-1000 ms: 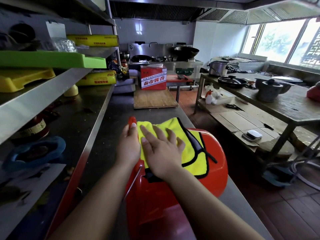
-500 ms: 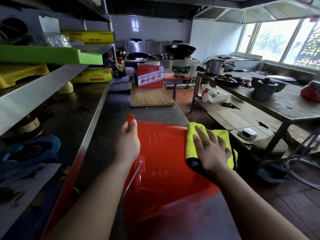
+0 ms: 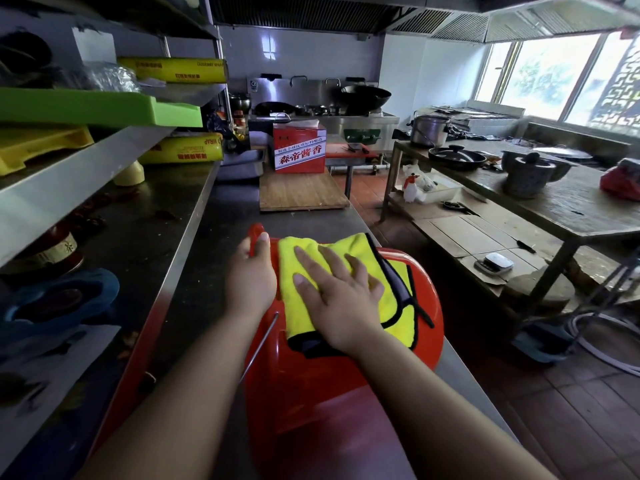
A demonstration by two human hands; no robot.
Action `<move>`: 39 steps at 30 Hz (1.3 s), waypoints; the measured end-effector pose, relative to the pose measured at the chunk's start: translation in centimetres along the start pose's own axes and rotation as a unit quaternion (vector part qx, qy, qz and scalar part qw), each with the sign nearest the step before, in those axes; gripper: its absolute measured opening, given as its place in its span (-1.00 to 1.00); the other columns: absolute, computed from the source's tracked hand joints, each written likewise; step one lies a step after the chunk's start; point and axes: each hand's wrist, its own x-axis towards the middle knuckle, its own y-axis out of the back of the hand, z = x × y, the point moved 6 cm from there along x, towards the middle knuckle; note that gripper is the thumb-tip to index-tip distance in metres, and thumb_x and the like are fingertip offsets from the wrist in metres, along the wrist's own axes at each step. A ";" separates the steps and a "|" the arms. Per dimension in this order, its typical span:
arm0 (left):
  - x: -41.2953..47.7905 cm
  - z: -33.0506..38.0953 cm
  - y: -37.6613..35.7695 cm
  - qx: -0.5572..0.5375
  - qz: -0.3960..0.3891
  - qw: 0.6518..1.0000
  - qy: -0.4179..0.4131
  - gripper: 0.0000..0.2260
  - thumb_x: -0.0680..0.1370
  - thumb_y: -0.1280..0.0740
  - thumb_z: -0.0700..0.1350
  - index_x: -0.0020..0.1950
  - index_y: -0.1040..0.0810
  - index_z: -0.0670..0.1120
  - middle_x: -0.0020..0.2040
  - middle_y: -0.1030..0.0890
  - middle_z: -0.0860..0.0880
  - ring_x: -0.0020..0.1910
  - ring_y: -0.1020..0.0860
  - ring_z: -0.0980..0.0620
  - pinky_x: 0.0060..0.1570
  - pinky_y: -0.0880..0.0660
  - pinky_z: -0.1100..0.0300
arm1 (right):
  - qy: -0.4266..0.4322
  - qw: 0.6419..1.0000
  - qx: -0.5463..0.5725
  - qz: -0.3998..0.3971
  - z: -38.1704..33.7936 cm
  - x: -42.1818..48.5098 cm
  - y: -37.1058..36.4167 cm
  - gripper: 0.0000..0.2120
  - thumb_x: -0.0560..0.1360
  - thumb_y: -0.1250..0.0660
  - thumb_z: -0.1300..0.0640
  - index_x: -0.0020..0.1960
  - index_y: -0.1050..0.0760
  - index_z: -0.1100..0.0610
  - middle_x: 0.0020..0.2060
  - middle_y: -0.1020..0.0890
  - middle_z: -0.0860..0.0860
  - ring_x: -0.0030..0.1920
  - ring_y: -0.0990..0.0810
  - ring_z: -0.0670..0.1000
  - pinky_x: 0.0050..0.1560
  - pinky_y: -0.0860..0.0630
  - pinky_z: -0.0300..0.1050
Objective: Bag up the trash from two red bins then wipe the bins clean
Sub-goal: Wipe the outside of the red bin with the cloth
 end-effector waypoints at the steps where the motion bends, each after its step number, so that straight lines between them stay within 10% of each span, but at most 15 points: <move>1: 0.1 0.0 0.0 0.000 0.001 1.000 -0.003 -0.59 0.64 -0.05 0.09 0.36 -0.42 -0.11 0.16 -0.54 -0.10 0.06 -0.49 -0.03 -0.06 -0.28 0.19 | -0.013 1.000 -0.001 0.003 1.0 0.1 0.1 -0.57 0.57 0.09 -0.32 0.43 0.02 -0.45 0.52 -0.05 -0.21 0.51 0.08 0.08 0.35 0.09 0.16; 8: -1.2 0.9 0.2 0.033 -0.011 0.999 -0.008 -0.57 0.64 -0.08 0.08 0.47 -0.24 -0.05 -0.20 -0.41 0.13 -0.35 -0.32 0.26 -0.43 -0.20 0.36 | -0.185 0.981 0.019 0.053 10.2 -0.5 2.1 -0.58 0.56 0.06 -0.31 0.42 -0.06 -0.44 0.52 -0.09 -0.19 0.50 0.04 0.09 0.36 0.02 0.21; 14: -4.4 0.8 0.6 0.073 -0.057 0.996 -0.011 -0.48 0.62 -0.13 0.08 0.54 -0.06 0.02 0.29 -0.47 -0.03 -0.32 -0.35 0.28 -0.44 -0.31 0.41 | -0.202 0.977 0.033 0.058 11.4 -0.4 2.2 -0.58 0.57 0.09 -0.31 0.43 -0.09 -0.41 0.52 -0.08 -0.16 0.50 0.05 0.10 0.36 0.05 0.23; 21: -6.7 -0.1 0.2 0.191 -0.078 0.978 -0.009 -0.49 0.64 0.02 0.11 0.53 0.18 0.15 -0.33 -0.48 0.00 -0.44 -0.47 0.06 -0.50 -0.39 0.22 | -0.205 0.976 0.035 0.066 10.9 -0.7 2.4 -0.57 0.58 0.09 -0.29 0.44 -0.09 -0.38 0.52 -0.09 -0.14 0.50 0.05 0.11 0.36 0.04 0.24; 27: -5.9 1.6 1.2 0.118 -0.089 0.989 -0.005 -0.51 0.65 -0.06 0.04 0.55 0.02 0.09 0.30 -0.47 -0.07 -0.34 -0.34 0.25 -0.48 -0.35 0.36 | -0.208 0.976 0.031 0.050 10.5 -0.8 3.6 -0.57 0.58 0.07 -0.29 0.44 -0.13 -0.36 0.50 -0.16 -0.14 0.45 -0.04 0.16 0.31 -0.02 0.25; 35: -3.5 1.1 1.0 0.020 -0.099 0.994 0.030 -0.54 0.65 -0.06 0.06 0.54 -0.08 0.07 0.45 -0.32 -0.04 0.29 -0.41 0.01 0.00 -0.29 0.20 | -0.162 0.986 0.009 0.039 6.3 -0.5 2.7 -0.58 0.59 0.10 -0.27 0.45 -0.10 -0.37 0.51 -0.15 -0.13 0.47 0.03 0.13 0.33 0.01 0.24; 39: -1.9 1.7 0.8 0.031 -0.085 0.995 0.042 -0.56 0.66 -0.03 0.03 0.53 -0.12 0.02 0.43 -0.35 -0.08 0.31 -0.41 -0.07 0.11 -0.34 0.13 | -0.084 0.996 0.009 0.031 1.0 -0.2 1.3 -0.58 0.61 0.11 -0.24 0.47 -0.04 -0.36 0.52 -0.10 -0.13 0.49 0.05 0.13 0.35 0.04 0.26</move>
